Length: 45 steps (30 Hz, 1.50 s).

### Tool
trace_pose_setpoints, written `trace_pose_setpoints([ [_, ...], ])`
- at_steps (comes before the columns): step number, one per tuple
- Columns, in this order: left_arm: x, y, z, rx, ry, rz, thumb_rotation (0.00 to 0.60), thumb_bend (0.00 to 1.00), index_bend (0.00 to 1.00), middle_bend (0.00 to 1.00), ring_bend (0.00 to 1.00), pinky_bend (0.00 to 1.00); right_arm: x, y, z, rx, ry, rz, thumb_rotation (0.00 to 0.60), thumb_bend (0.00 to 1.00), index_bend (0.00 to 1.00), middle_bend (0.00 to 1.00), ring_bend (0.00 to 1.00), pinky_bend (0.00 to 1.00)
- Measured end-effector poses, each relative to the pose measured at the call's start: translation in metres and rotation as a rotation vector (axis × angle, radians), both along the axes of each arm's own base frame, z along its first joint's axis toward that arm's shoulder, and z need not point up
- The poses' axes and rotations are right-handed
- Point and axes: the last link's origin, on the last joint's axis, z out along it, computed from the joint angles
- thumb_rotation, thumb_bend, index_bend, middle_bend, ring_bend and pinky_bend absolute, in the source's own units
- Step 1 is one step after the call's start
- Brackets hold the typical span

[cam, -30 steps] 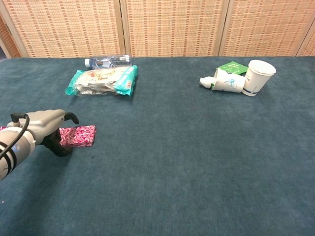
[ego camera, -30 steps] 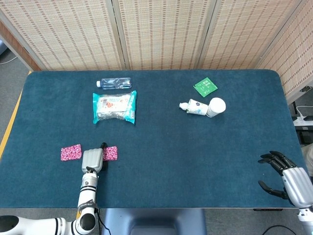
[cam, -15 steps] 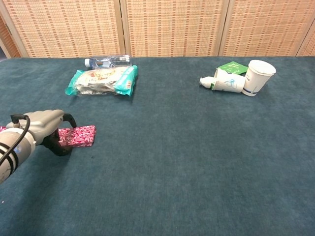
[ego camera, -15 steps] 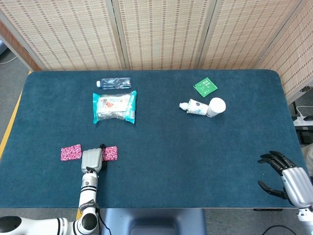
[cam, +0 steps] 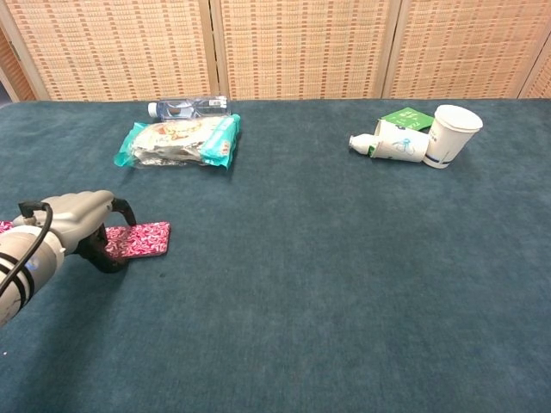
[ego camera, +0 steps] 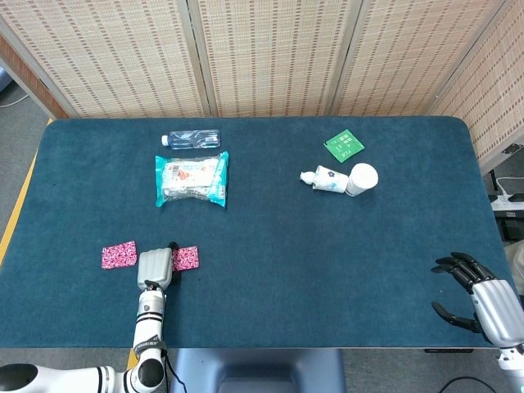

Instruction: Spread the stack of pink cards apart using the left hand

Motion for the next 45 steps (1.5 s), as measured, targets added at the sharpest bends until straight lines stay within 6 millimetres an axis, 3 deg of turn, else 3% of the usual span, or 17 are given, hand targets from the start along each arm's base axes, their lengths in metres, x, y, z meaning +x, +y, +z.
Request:
trace_pose_setpoints([
  [8, 0.0, -0.001, 0.004, 0.022, -0.016, -0.016, 0.6, 0.37, 0.57, 1.0, 1.0, 1.0, 0.0, 0.0, 0.0, 0.002, 0.002, -0.002, 0.6, 0.13, 0.35, 0.25, 0.16, 0.32],
  [17, -0.005, -0.009, 0.02, 0.015, -0.024, -0.047, 0.6, 0.37, 0.59, 1.0, 1.0, 1.0, 0.0, -0.001, 0.0, 0.004, 0.003, -0.006, 0.6, 0.13, 0.35, 0.25, 0.16, 0.32],
  [30, -0.061, -0.053, 0.068, 0.035, 0.009, -0.058, 0.6, 0.37, 0.59, 1.0, 1.0, 1.0, 0.0, -0.001, -0.002, 0.003, 0.009, -0.008, 0.6, 0.13, 0.35, 0.25, 0.16, 0.32],
  [45, -0.107, -0.071, 0.07, 0.016, 0.03, 0.008, 0.6, 0.37, 0.59, 1.0, 1.0, 1.0, 0.0, -0.001, -0.003, 0.007, 0.014, -0.012, 0.6, 0.13, 0.35, 0.25, 0.16, 0.32],
])
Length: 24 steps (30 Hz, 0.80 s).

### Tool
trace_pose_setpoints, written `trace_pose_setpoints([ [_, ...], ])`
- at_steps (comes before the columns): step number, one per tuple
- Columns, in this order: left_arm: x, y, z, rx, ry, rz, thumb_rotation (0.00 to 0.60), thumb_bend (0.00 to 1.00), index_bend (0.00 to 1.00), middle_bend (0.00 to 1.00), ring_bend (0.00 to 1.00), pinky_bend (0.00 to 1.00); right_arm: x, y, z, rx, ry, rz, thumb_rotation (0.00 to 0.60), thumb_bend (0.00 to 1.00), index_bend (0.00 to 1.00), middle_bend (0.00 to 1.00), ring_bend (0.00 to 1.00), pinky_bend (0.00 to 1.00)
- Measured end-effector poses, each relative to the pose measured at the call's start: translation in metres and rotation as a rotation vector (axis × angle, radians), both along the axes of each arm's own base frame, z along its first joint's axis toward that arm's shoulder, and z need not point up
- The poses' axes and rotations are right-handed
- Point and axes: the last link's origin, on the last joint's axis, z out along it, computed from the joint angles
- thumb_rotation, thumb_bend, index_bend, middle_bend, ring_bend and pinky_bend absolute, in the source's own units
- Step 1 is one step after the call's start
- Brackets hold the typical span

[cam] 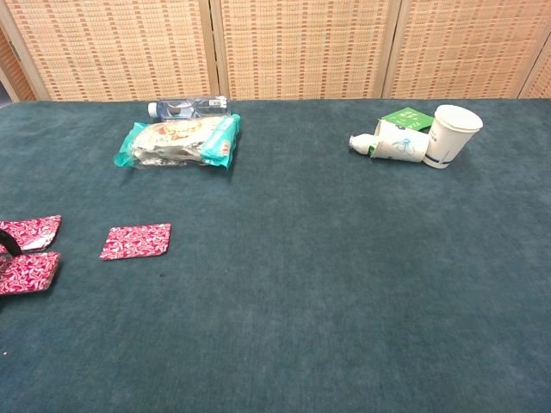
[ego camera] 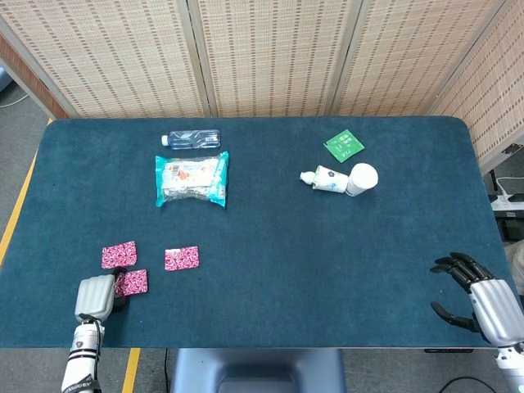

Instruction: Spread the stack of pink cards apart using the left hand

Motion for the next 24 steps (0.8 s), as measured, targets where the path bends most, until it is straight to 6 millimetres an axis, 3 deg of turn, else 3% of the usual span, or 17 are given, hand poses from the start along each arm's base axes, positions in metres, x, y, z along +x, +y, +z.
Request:
trace_pose_setpoints([
  [6, -0.004, -0.0004, -0.0028, -0.015, 0.003, 0.016, 0.6, 0.37, 0.52, 1.0, 1.0, 1.0, -0.0002, 0.0001, 0.0005, -0.002, -0.002, 0.0, 0.6, 0.13, 0.35, 0.25, 0.16, 0.32],
  [15, -0.0002, -0.0036, -0.0004, -0.038, -0.003, 0.02, 0.6, 0.36, 0.29, 1.0, 1.0, 1.0, -0.0003, 0.0005, 0.0009, -0.003, -0.003, 0.001, 0.6, 0.13, 0.35, 0.25, 0.16, 0.32],
  [24, 0.0009, -0.005, 0.0008, -0.049, 0.003, 0.029, 0.6, 0.35, 0.25, 1.0, 1.0, 1.0, -0.0004, 0.0005, 0.0007, 0.0, -0.002, 0.0, 0.6, 0.13, 0.35, 0.25, 0.16, 0.32],
])
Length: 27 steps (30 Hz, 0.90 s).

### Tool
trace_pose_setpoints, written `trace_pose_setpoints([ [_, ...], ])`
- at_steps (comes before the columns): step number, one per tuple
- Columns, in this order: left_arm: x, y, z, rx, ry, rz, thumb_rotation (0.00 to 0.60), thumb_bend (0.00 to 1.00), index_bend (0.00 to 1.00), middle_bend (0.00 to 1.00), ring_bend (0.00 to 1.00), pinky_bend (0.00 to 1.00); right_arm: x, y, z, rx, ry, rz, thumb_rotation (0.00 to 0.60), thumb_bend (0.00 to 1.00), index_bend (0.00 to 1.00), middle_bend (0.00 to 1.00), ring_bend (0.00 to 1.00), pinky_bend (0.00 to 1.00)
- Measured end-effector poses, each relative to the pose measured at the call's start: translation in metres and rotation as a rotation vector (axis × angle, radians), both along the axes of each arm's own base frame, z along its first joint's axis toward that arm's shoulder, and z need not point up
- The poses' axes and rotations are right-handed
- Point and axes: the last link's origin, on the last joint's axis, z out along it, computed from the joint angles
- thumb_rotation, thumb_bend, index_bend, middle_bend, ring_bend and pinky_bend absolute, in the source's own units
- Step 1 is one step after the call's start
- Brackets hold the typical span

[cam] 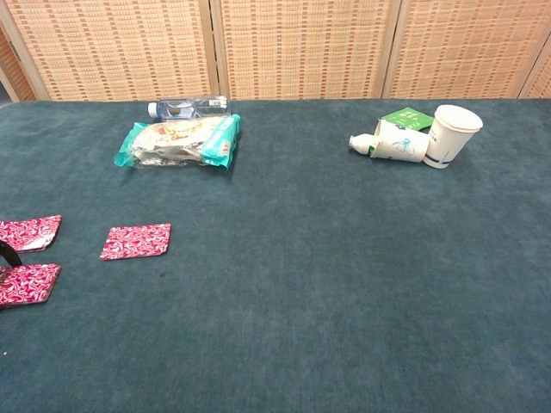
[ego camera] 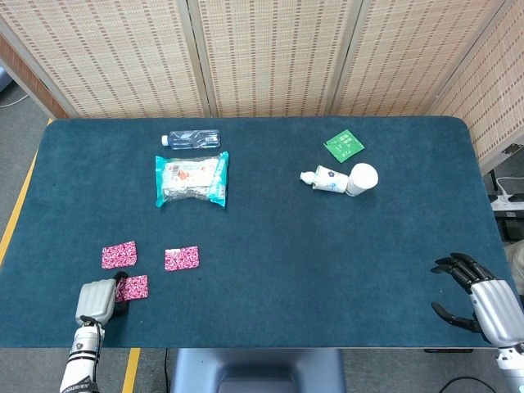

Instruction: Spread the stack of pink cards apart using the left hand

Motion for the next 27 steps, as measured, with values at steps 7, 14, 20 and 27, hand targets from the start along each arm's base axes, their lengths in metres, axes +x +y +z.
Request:
trace_pose_setpoints([
  [7, 0.002, -0.002, 0.004, 0.01, 0.003, -0.004, 0.6, 0.34, 0.23, 1.0, 1.0, 1.0, 0.0, 0.0, 0.0, 0.001, -0.001, 0.001, 0.6, 0.13, 0.35, 0.25, 0.16, 0.32],
  [14, 0.007, -0.003, 0.015, 0.037, -0.032, -0.016, 0.6, 0.32, 0.23, 0.99, 1.0, 1.0, 0.0, 0.0, 0.0, -0.001, -0.003, 0.002, 0.6, 0.13, 0.35, 0.25, 0.16, 0.32],
  [20, 0.02, 0.002, 0.037, 0.115, -0.118, -0.127, 0.6, 0.32, 0.32, 0.76, 0.87, 0.87, 0.0, -0.001, -0.001, 0.004, 0.003, -0.002, 0.6, 0.13, 0.35, 0.25, 0.16, 0.32],
  [27, 0.026, 0.006, 0.072, 0.225, -0.19, -0.348, 0.6, 0.32, 0.3, 0.39, 0.41, 0.47, -0.001, -0.003, -0.004, 0.014, 0.025, -0.015, 0.6, 0.13, 0.35, 0.25, 0.16, 0.32],
])
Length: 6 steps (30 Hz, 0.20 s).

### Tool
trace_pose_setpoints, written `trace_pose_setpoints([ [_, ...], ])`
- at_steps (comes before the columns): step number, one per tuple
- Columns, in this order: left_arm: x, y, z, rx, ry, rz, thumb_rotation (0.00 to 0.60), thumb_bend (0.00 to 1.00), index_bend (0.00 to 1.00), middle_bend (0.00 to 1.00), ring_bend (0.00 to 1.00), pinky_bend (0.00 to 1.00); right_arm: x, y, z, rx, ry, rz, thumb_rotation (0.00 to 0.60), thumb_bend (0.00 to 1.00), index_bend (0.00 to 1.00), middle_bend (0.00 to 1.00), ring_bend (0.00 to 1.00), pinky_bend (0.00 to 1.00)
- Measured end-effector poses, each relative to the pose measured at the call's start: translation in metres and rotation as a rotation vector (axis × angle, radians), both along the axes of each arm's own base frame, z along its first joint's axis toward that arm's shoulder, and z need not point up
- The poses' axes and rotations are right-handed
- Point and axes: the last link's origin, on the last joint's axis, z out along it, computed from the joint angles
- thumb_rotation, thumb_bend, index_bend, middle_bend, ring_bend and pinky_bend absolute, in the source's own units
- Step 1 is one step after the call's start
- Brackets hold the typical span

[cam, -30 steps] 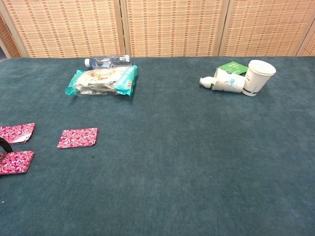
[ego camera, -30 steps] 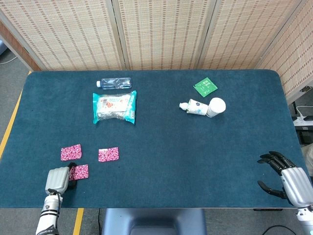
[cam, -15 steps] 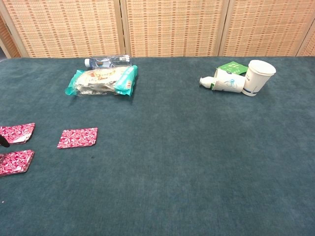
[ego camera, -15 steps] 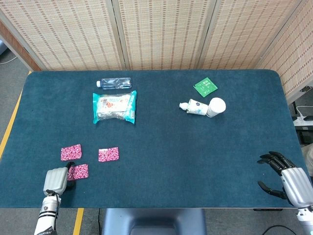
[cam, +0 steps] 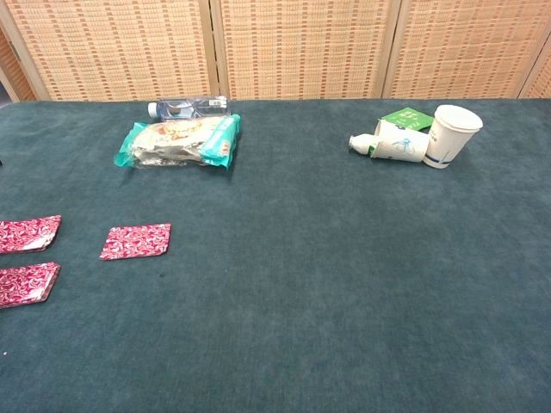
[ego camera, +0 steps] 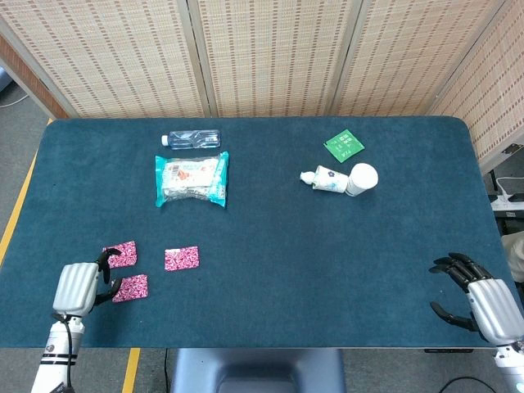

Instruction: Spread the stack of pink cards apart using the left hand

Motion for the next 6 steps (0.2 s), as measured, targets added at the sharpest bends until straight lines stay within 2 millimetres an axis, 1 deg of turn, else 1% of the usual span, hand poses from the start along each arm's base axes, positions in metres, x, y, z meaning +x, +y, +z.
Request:
trace_pose_setpoints([
  [3, -0.01, -0.002, 0.011, 0.018, 0.005, -0.05, 0.6, 0.32, 0.28, 0.36, 0.39, 0.43, 0.0, 0.0, -0.002, 0.0, 0.007, -0.002, 0.6, 0.13, 0.35, 0.25, 0.16, 0.32],
  [6, -0.022, -0.006, 0.015, 0.023, 0.021, -0.055, 0.6, 0.32, 0.28, 0.36, 0.37, 0.42, 0.0, 0.0, -0.002, -0.003, 0.012, -0.006, 0.6, 0.13, 0.35, 0.25, 0.16, 0.32],
])
